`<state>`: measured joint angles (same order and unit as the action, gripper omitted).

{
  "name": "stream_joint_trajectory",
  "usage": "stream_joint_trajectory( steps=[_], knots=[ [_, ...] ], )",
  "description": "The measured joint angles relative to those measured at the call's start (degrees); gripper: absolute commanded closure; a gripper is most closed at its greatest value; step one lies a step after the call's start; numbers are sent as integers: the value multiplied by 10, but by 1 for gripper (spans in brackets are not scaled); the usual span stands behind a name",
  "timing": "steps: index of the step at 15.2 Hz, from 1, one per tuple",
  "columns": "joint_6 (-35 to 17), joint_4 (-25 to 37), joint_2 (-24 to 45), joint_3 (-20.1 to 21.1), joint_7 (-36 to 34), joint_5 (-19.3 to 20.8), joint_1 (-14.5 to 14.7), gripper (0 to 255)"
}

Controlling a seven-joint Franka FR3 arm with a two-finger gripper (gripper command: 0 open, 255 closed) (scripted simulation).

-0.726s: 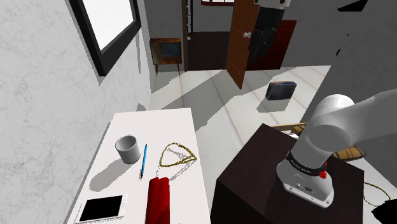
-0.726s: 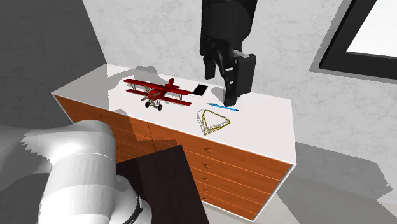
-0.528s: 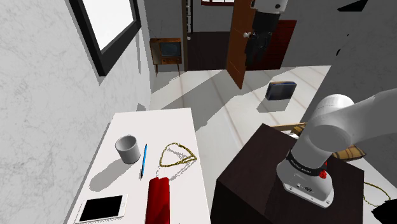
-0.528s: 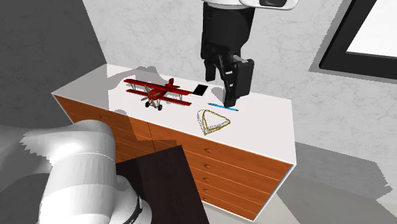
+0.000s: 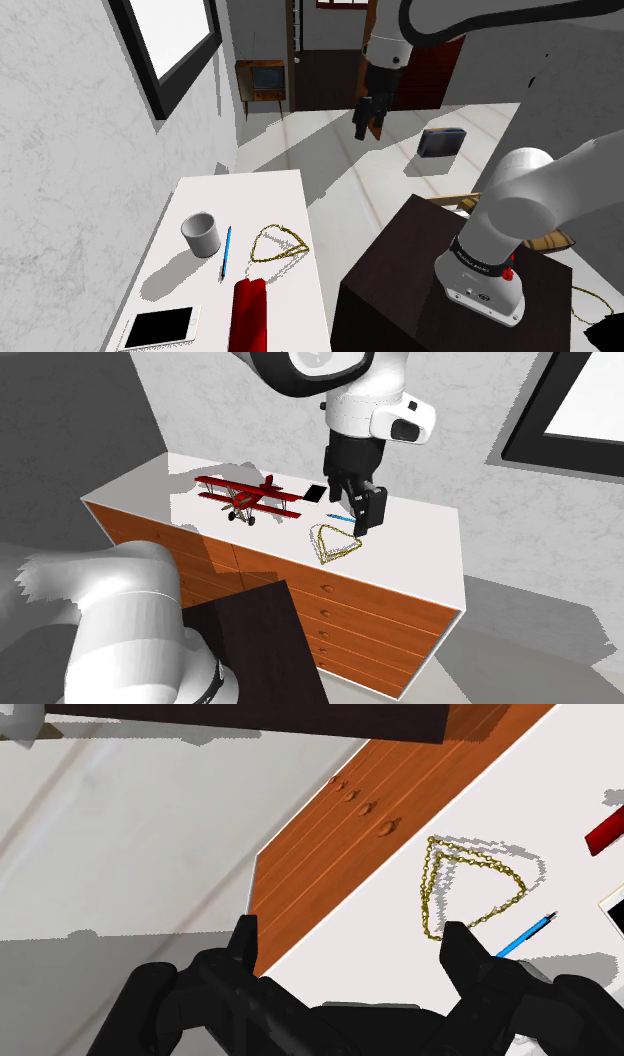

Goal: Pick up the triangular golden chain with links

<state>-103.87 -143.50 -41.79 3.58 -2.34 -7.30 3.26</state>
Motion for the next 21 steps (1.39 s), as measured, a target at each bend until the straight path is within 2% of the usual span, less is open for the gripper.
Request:
stream_joint_trajectory(
  steps=[7,11,16,21],
  knots=[
    [-140,-50,82,41,-19,-31,24,0],
    [-229,-57,159,67,-32,-46,37,0],
    [-335,-49,267,96,-47,-53,48,0],
    [-427,-17,384,124,-80,-36,57,0]
  ],
)
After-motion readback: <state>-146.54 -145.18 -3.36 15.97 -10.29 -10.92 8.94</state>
